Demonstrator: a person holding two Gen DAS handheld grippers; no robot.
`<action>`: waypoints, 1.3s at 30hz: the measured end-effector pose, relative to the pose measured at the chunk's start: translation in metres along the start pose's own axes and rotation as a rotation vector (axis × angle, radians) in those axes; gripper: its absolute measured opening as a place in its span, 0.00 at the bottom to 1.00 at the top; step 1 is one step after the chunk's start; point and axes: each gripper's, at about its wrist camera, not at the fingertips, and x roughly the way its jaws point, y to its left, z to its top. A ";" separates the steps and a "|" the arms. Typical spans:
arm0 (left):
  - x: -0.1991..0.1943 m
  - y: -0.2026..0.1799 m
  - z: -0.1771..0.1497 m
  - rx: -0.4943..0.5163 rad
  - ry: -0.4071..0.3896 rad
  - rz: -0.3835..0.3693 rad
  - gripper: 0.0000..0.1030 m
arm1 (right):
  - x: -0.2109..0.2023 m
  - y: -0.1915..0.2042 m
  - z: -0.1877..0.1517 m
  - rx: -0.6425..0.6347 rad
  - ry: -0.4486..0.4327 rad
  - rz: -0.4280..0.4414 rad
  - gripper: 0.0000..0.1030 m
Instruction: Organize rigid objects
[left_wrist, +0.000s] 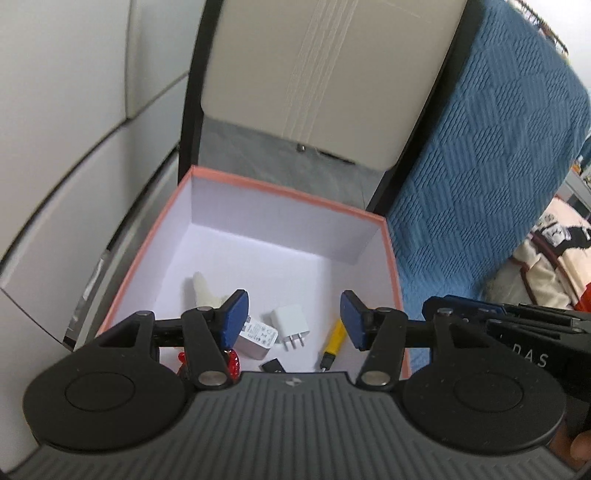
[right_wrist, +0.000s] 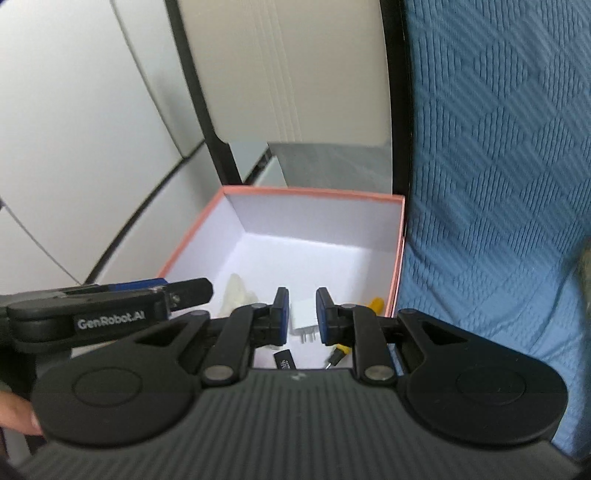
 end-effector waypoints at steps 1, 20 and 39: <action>-0.008 -0.004 -0.001 -0.006 -0.014 0.005 0.60 | -0.006 -0.001 0.000 -0.002 -0.006 0.007 0.20; -0.119 -0.047 -0.059 0.005 -0.130 0.029 0.62 | -0.110 0.004 -0.039 -0.060 -0.114 0.063 0.20; -0.157 -0.056 -0.112 0.006 -0.140 0.021 0.94 | -0.150 -0.012 -0.096 -0.078 -0.123 0.048 0.55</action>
